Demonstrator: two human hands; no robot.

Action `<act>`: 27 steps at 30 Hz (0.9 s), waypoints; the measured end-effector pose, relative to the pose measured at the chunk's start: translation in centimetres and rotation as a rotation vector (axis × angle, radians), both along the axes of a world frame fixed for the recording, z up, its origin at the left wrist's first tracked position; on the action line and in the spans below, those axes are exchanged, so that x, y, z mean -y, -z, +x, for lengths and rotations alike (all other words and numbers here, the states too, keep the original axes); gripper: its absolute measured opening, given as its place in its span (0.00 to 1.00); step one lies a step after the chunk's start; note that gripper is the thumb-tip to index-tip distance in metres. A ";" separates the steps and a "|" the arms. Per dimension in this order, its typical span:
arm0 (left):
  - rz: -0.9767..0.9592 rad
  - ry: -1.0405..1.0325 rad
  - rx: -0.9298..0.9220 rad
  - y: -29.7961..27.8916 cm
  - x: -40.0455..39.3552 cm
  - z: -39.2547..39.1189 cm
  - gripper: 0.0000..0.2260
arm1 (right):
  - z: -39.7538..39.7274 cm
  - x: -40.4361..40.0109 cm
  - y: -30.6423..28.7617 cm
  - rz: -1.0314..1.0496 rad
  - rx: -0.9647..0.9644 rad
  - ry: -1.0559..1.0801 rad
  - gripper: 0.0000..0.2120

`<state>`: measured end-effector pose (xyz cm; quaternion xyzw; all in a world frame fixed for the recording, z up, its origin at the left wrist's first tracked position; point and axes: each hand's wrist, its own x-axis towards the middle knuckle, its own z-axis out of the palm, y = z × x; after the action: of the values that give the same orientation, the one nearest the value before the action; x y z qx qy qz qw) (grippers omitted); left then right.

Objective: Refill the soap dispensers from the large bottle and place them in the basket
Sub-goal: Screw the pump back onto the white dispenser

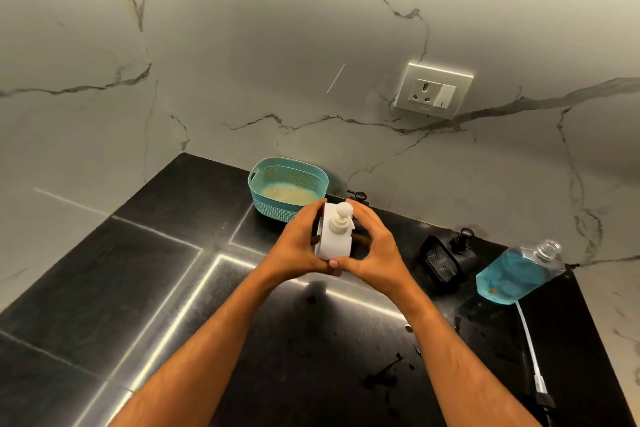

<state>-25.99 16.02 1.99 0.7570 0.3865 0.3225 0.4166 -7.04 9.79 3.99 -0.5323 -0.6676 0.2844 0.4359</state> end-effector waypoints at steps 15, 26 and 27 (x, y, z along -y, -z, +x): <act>-0.077 0.003 -0.089 -6.1 -13.3 -2.9 0.47 | -3.9 -14.5 -3.1 0.043 0.018 0.062 0.46; -0.210 0.067 -0.158 -2.7 -19.7 -1.6 0.51 | -4.1 -20.9 -0.8 -0.139 0.219 0.189 0.41; -0.217 0.067 -0.168 -2.1 -20.0 -1.4 0.52 | -4.1 -21.2 -0.6 -0.175 0.254 0.189 0.40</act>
<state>-27.40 36.00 4.13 0.7443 0.4271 0.2001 0.4728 -11.09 31.02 4.55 -0.6604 -0.6368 0.2298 0.3249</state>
